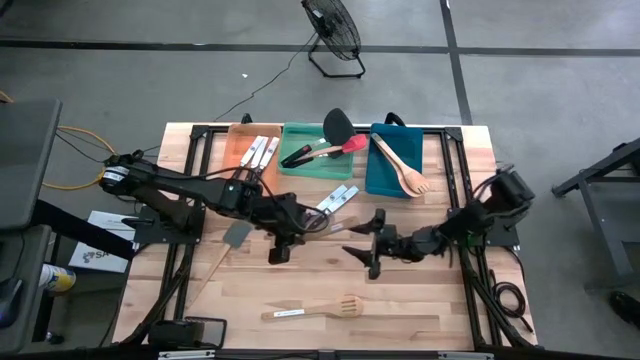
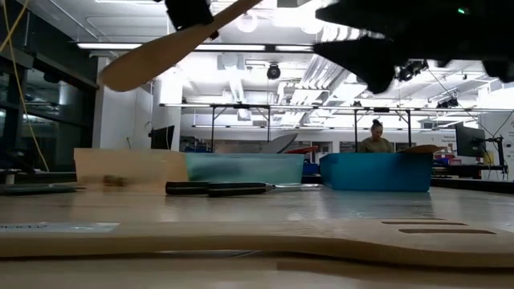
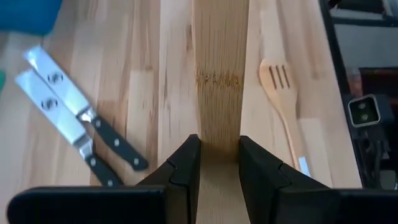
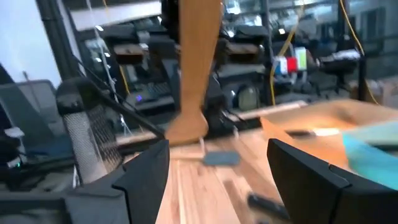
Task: Pick & Place Kitchen Items
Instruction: Put the brown serving spoon into the blue bin
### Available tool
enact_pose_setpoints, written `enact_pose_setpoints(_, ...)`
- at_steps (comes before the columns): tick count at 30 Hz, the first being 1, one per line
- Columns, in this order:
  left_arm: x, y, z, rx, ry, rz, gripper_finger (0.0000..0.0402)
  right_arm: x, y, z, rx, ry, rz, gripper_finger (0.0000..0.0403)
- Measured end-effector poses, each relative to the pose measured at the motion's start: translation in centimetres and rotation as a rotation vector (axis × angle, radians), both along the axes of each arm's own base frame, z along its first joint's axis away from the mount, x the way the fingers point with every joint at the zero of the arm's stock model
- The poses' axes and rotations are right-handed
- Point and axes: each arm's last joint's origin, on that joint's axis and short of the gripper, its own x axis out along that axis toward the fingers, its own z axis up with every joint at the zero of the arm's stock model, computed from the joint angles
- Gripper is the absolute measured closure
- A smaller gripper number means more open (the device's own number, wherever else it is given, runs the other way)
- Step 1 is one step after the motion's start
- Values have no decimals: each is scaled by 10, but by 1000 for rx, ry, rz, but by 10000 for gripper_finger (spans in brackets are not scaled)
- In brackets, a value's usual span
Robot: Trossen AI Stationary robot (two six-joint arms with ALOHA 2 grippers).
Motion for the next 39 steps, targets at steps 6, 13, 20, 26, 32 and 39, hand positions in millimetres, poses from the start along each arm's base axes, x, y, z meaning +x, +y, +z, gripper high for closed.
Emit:
enact_pose_setpoints(6,4,-1,4,19,-61,-29,323,45,-4,9,-72,-62,-27,141)
enact_pose_setpoints(13,4,-1,4,24,-67,-34,323,66,-11,21,-109,-131,69,141)
enact_pose_setpoints(20,5,-1,5,34,-83,-46,323,71,-9,27,-120,-162,113,141)
enact_pose_setpoints(26,5,-1,5,35,-87,-48,323,80,-12,39,-132,-212,153,149)
enact_pose_setpoints(32,5,-1,5,35,-87,-48,323,81,-13,37,-132,-195,158,221)
enact_pose_setpoints(39,5,-1,5,34,-83,-49,323,82,-14,36,-131,-184,153,321)
